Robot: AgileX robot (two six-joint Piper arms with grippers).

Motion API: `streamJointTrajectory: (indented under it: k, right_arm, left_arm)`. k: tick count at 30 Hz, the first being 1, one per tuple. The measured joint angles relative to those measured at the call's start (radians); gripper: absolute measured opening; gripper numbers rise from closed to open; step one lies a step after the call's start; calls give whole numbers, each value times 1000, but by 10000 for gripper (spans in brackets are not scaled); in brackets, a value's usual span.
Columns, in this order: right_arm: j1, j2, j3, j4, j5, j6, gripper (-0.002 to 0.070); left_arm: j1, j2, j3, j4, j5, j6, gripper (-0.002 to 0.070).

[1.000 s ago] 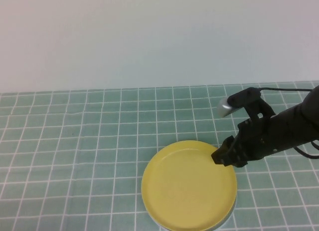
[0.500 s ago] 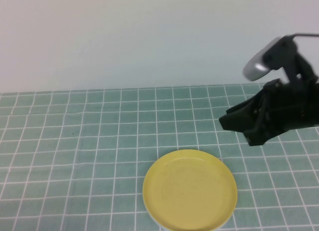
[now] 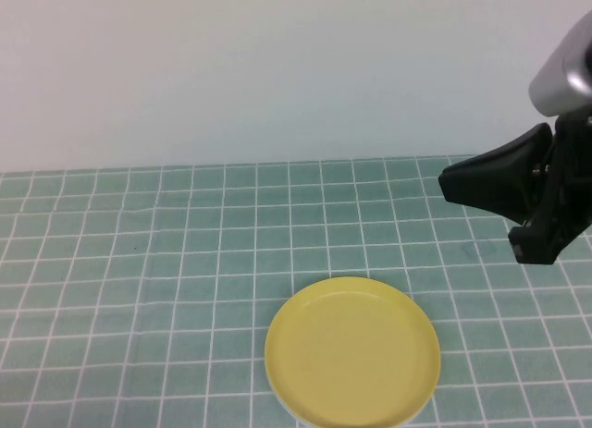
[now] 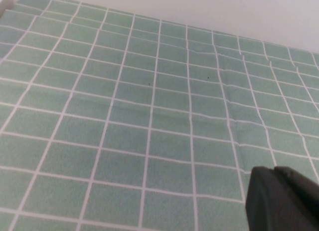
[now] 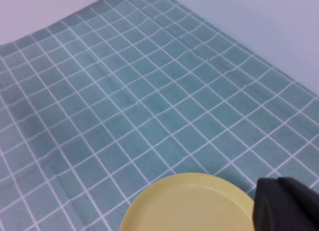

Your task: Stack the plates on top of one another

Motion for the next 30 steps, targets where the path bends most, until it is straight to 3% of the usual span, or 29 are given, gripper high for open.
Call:
streamJointTrajectory:
  k: [6,12,17,26,30]
  right_arm:
    - [0,26,0,0,-29,0,-1]
    - [0,-37,71,-15,-348,36,-1]
    - [-34,-270,225,-15,-470,29,-2]
    - [-286,-761,519,-13,-504,20,-2]
    - [-310,-883,623,-11,-506,20,-2]
  left_arm:
    - [0,0,0,-2,0,0,0]
    - [-2,0,0,-3,0,0,0]
    - [-2,0,0,-3,0,0,0]
    - [-2,0,0,-3,0,0,0]
    - [-2,0,0,-3,0,0,0]
